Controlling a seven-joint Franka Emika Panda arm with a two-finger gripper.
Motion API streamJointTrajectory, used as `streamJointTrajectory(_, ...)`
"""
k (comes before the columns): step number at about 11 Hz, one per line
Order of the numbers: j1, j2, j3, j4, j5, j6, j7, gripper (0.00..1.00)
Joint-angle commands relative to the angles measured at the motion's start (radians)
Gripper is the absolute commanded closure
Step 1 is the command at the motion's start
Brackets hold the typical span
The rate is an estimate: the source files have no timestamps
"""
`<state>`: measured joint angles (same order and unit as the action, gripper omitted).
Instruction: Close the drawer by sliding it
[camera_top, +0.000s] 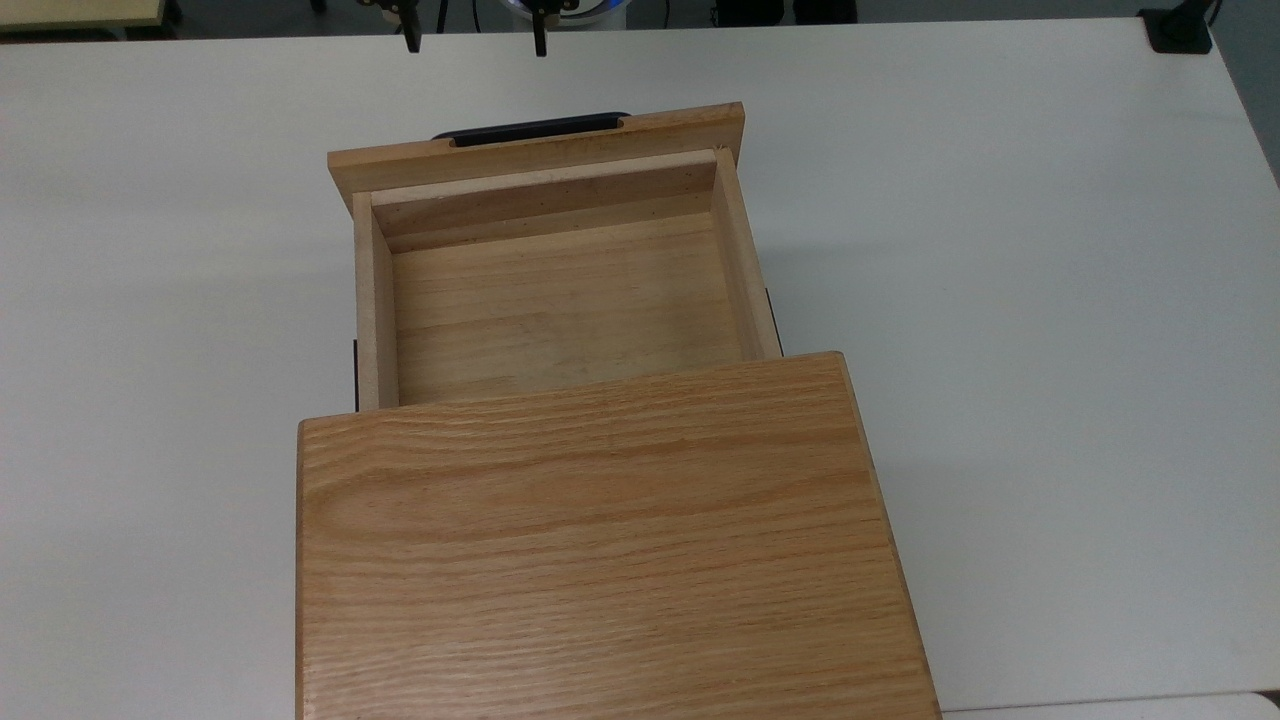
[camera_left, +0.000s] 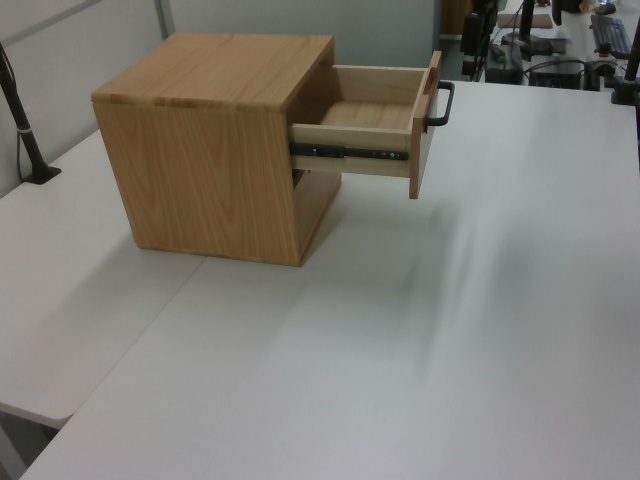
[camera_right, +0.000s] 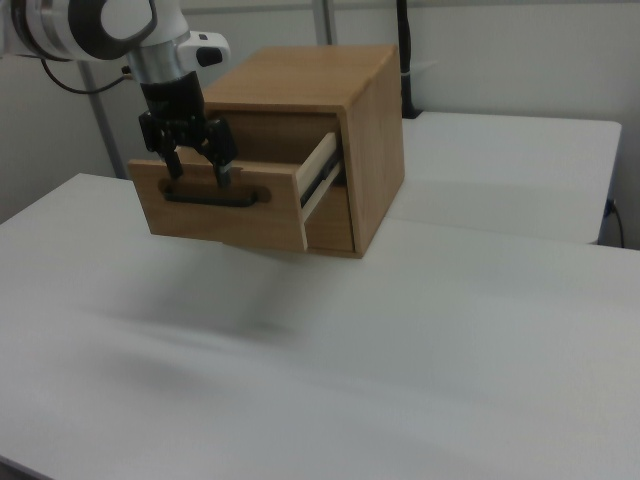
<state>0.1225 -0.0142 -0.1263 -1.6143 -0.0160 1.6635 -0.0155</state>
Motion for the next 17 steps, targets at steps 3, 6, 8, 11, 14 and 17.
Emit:
streamJointTrajectory(3, 0.008, -0.015, -0.004, -0.024, 0.002, 0.018, -0.009, 0.0)
streamJointTrajectory(6, 0.005, -0.015, -0.004, -0.022, 0.002, 0.013, -0.008, 0.0)
streamJointTrajectory(8, 0.0, -0.015, -0.004, -0.022, 0.002, 0.013, -0.029, 0.0)
streamJointTrajectory(11, 0.003, -0.009, -0.004, -0.061, -0.008, -0.002, -0.332, 0.0)
streamJointTrajectory(14, 0.009, -0.006, -0.004, -0.077, -0.013, -0.016, -0.319, 0.07)
streamJointTrajectory(17, 0.009, -0.004, -0.004, -0.105, 0.001, -0.004, -0.25, 0.66)
